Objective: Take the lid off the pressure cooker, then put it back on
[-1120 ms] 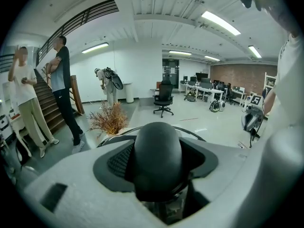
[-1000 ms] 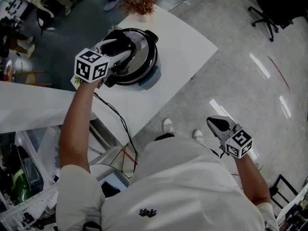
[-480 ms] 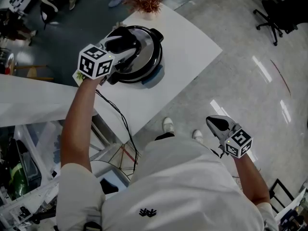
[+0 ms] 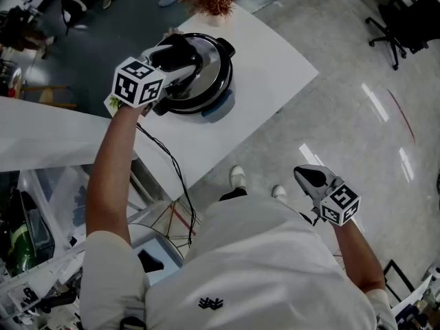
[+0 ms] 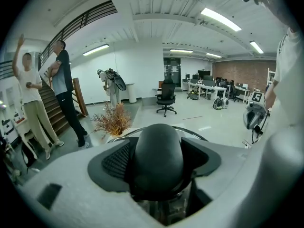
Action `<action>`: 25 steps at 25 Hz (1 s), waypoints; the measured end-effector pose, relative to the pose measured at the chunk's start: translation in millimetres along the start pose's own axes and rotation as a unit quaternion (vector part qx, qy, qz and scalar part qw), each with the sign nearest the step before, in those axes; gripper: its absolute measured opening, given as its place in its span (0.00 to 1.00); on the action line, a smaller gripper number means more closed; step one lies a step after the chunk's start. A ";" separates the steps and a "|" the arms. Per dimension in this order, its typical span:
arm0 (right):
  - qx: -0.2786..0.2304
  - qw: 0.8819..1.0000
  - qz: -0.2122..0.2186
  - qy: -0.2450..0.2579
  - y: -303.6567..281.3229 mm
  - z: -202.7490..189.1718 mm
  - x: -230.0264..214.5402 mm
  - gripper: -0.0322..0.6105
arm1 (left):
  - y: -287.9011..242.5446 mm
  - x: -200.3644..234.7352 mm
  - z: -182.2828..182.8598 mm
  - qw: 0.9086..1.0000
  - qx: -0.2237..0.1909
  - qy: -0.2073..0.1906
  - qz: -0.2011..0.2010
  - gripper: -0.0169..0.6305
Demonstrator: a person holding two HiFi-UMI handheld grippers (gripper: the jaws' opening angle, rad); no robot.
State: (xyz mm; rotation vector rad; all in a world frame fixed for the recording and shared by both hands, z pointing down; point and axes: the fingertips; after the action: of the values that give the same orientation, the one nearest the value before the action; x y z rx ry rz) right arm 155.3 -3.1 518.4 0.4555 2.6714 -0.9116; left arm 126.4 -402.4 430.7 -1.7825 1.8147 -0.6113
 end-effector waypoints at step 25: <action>0.034 0.986 0.131 0.101 17.8 -4.1 9.5 0.07 | 142.0 -62.7 -49.1 0.966 -0.079 0.147 0.197 0.47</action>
State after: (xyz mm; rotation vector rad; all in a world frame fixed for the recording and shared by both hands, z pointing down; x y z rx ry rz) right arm 152.8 14.8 508.5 0.9356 2.6737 -0.9203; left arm -13.8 -337.2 379.9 -1.4136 2.4004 -0.6067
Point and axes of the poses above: the fingertips, and each gripper's own axes: y backward along the fingers, x to its left, z out of its top, and after that the axes turned 4 degrees about x, right-handed
